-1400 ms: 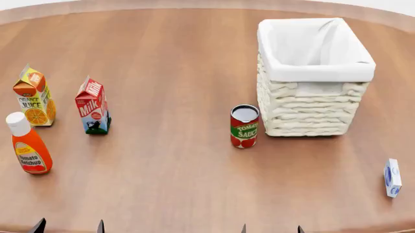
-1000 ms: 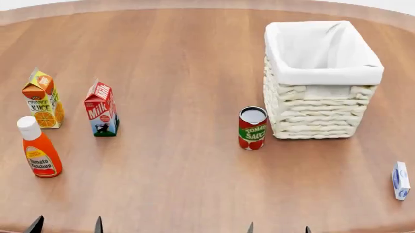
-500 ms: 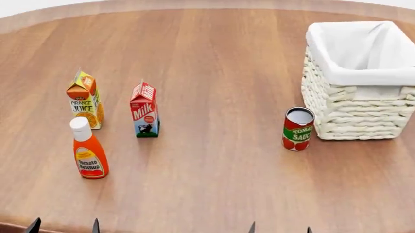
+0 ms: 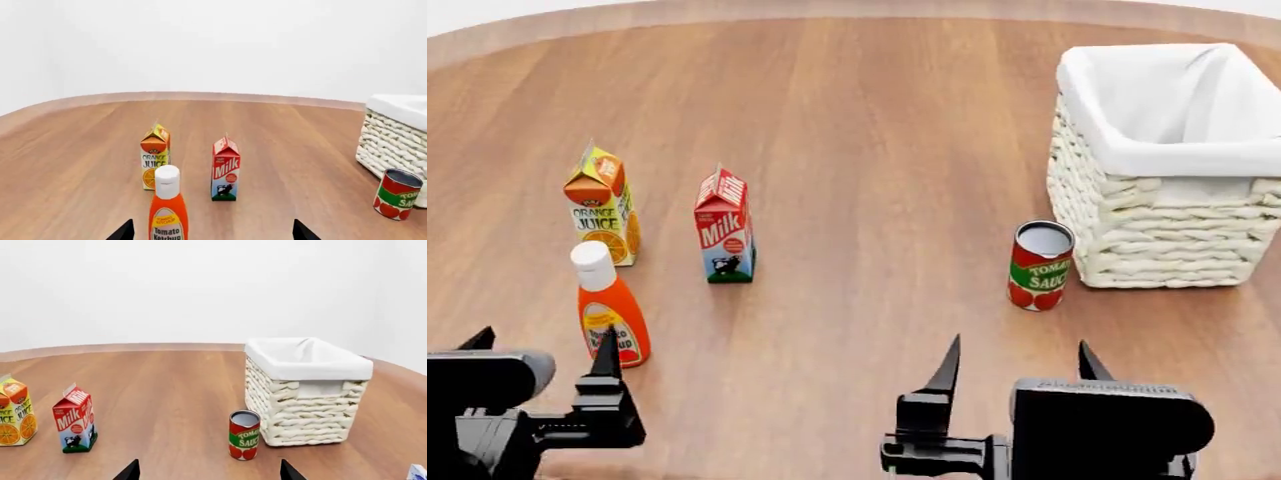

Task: Pick the milk and place it in the basket.

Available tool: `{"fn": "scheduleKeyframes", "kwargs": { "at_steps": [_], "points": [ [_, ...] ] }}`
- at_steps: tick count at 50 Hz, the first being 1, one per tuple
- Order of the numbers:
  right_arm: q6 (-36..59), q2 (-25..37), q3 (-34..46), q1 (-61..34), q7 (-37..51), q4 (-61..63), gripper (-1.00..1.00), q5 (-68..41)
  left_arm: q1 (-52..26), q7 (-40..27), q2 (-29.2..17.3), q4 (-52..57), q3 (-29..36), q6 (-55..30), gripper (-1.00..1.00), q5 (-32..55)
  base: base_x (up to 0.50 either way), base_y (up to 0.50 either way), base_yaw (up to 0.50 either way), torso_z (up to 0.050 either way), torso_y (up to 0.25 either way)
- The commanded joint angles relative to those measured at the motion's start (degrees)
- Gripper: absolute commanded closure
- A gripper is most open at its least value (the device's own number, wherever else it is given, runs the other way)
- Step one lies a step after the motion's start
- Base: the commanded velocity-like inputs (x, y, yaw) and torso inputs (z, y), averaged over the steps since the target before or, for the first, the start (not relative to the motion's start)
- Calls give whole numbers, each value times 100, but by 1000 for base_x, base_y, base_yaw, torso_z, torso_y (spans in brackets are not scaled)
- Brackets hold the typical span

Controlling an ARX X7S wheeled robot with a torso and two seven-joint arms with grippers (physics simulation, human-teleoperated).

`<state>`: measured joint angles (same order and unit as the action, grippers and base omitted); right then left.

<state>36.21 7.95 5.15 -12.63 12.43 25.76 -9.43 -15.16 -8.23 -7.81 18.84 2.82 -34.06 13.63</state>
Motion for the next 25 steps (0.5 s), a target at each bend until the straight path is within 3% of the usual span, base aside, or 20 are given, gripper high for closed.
{"fn": "scheduleKeyframes", "kwargs": {
  "at_steps": [1, 6, 17, 25],
  "points": [
    [3587, 163, -461, -2101, -217, 1669, -100, -933, -2114, -195, -69, 1389, -399, -3030, -100, 974, 0, 0, 0, 0, 0],
    [4467, 246, -625, -3092, -133, 1696, -100, -1012, -2947, -313, -30, 1160, -430, -3419, -100, 1026, 0, 0, 0, 0, 0],
    [4463, 313, -578, -3212, -152, 1553, -100, -1060, -3035, -359, -64, 1123, -389, -3413, -100, 1057, 0, 0, 0, 0, 0],
    [4482, 313, -577, -3317, -204, 1496, -100, -1145, -3033, -369, -99, 1082, -350, -3348, -100, 1069, 500, 0, 0, 0, 0]
  ]
}}
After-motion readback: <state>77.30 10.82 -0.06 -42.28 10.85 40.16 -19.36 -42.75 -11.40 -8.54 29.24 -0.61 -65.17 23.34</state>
